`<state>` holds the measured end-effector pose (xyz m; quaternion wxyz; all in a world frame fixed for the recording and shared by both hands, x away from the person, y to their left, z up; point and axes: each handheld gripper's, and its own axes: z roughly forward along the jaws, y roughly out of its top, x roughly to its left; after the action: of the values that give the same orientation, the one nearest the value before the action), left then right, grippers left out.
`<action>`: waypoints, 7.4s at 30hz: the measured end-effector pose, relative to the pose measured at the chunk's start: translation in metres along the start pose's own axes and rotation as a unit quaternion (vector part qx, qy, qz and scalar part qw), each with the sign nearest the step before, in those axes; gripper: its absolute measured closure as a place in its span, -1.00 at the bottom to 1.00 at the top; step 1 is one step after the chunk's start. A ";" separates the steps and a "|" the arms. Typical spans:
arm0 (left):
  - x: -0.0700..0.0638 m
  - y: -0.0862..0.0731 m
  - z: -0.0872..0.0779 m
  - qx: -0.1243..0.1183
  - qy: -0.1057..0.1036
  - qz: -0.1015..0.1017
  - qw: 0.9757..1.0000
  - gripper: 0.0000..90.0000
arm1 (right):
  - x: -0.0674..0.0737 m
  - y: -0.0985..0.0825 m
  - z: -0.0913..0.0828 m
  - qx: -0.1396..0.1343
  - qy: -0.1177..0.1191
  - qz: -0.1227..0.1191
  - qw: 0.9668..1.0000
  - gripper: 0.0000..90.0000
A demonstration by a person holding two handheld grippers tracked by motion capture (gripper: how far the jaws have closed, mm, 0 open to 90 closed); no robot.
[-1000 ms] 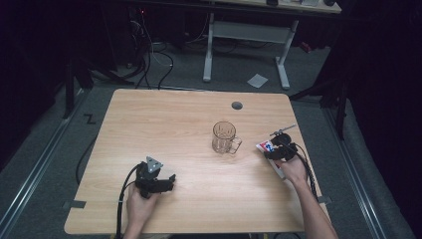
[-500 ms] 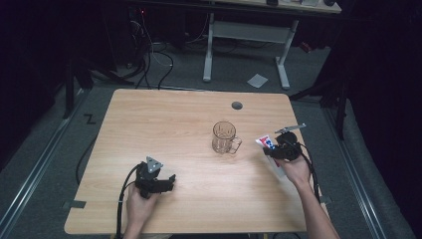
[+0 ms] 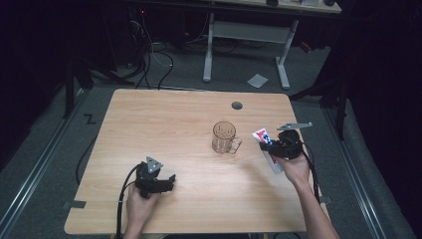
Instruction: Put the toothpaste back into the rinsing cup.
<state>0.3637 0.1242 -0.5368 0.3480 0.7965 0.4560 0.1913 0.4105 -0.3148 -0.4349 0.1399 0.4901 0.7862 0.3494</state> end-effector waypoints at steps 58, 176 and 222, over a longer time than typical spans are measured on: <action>0.000 0.000 0.000 0.000 0.000 0.000 1.000 -0.66 | 0.057 0.058 0.008 -0.093 0.056 -0.058 0.992 0.43; 0.000 0.000 0.000 0.001 0.001 0.002 1.000 -0.66 | 0.074 0.130 0.076 -0.104 0.037 -0.061 0.992 0.39; 0.000 0.000 0.000 0.001 0.001 0.001 1.000 -0.66 | 0.072 0.114 0.090 -0.064 0.028 -0.074 0.995 0.37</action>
<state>0.3640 0.1240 -0.5368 0.3470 0.7971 0.4555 0.1918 0.5029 -0.1840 -0.4124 0.1738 0.4106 0.8001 0.4012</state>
